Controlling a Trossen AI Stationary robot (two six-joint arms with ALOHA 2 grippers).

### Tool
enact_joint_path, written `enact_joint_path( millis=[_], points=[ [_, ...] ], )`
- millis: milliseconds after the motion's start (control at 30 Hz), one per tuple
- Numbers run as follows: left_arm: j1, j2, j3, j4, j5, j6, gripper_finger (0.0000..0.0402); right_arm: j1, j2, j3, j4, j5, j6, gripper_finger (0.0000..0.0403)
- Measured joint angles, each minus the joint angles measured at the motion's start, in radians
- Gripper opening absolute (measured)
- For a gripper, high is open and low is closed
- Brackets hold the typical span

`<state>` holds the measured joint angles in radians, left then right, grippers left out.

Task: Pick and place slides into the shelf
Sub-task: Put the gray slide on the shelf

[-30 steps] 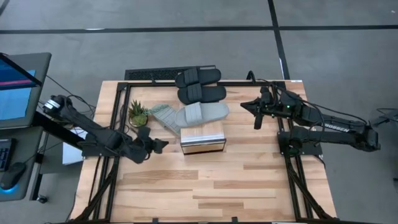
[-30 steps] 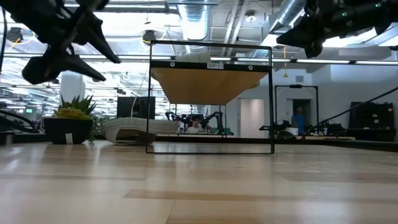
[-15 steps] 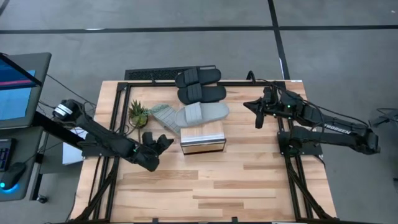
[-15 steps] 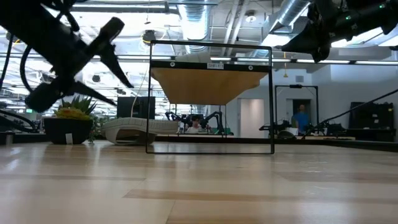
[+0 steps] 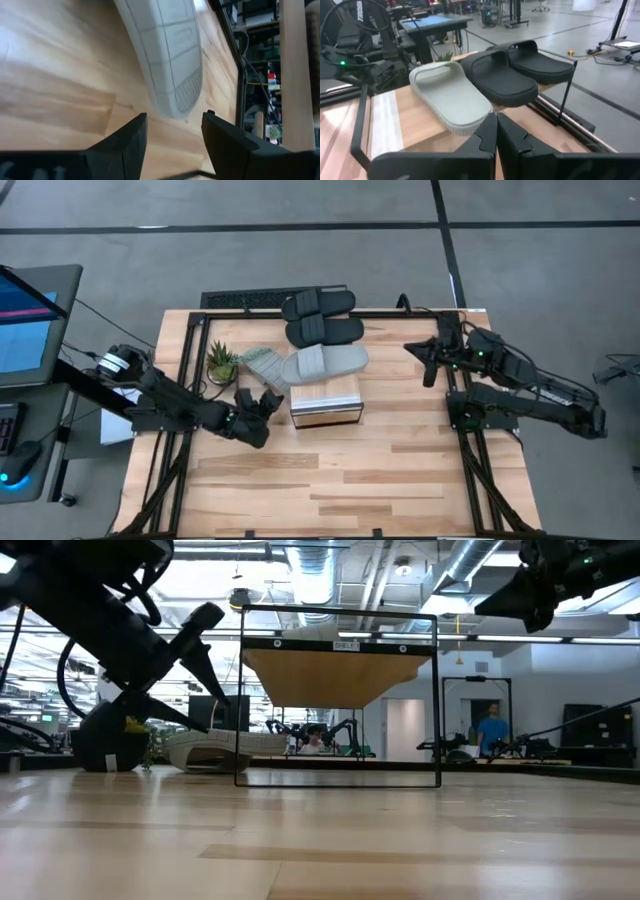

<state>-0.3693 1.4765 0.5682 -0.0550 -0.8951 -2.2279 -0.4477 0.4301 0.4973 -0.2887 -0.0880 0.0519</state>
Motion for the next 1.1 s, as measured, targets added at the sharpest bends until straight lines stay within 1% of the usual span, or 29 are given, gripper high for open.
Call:
enact_joint_path(
  millis=[200,433,1100],
  points=[
    [0.039,0.000,0.000,-0.022,0.000,0.025,0.0176,0.000,-0.036,0.000,-0.064,-0.001,0.000,0.0000],
    [0.081,0.000,0.000,-0.054,0.019,0.025,0.0176,0.000,-0.065,0.000,-0.081,-0.001,0.001,0.0000],
    [0.153,0.000,0.000,-0.061,0.059,0.075,0.0176,0.000,-0.066,0.000,-0.093,-0.001,0.001,0.0000]
  ],
)
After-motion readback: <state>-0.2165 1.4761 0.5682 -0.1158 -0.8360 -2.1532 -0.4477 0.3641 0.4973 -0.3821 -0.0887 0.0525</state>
